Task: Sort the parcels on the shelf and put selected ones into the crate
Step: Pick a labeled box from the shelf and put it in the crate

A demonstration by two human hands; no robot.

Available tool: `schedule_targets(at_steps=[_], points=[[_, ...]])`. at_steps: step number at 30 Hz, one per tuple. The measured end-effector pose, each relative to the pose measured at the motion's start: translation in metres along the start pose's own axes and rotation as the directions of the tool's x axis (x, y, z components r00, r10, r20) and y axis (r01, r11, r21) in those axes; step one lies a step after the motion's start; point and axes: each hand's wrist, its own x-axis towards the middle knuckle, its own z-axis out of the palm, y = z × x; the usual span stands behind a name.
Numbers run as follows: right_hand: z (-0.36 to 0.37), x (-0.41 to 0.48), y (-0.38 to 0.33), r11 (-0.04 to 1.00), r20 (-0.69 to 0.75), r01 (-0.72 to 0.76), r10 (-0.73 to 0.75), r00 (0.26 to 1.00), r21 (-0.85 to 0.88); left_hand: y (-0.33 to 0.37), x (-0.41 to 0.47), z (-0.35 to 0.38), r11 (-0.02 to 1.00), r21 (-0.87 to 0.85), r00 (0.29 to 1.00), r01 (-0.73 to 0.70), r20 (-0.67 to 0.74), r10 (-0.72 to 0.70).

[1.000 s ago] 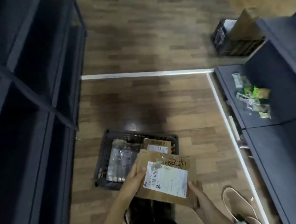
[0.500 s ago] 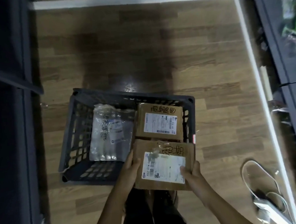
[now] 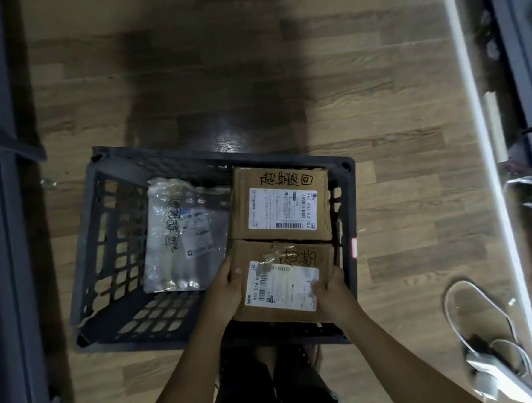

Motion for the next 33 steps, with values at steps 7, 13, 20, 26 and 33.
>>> schedule_targets(at_steps=[7, 13, 20, 26, 33], points=[[0.005, 0.012, 0.008, 0.999, 0.01, -0.019, 0.02, 1.0, -0.044, -0.008, 0.012, 0.007, 0.995, 0.1, 0.998, 0.001, -0.058, 0.005], [0.01, -0.02, -0.03, 0.997, -0.131, -0.023, 0.014, 0.991, -0.069, 0.025, -0.018, -0.003, 0.992, 0.122, 0.997, -0.044, -0.059, 0.051], [0.004, -0.113, -0.137, 0.953, -0.093, 0.192, -0.218, 0.971, -0.235, 0.098, -0.086, -0.06, 0.978, 0.193, 0.997, -0.075, -0.021, 0.081], [-0.014, -0.23, -0.236, 0.854, 0.103, 0.33, -0.316, 0.943, -0.402, 0.181, -0.192, -0.124, 0.96, 0.233, 0.979, -0.156, -0.09, 0.181], [0.011, -0.388, -0.322, 0.604, 0.298, 0.624, -0.557, 0.775, -0.496, 0.222, -0.348, -0.216, 0.941, 0.239, 0.908, -0.24, -0.289, 0.304]])
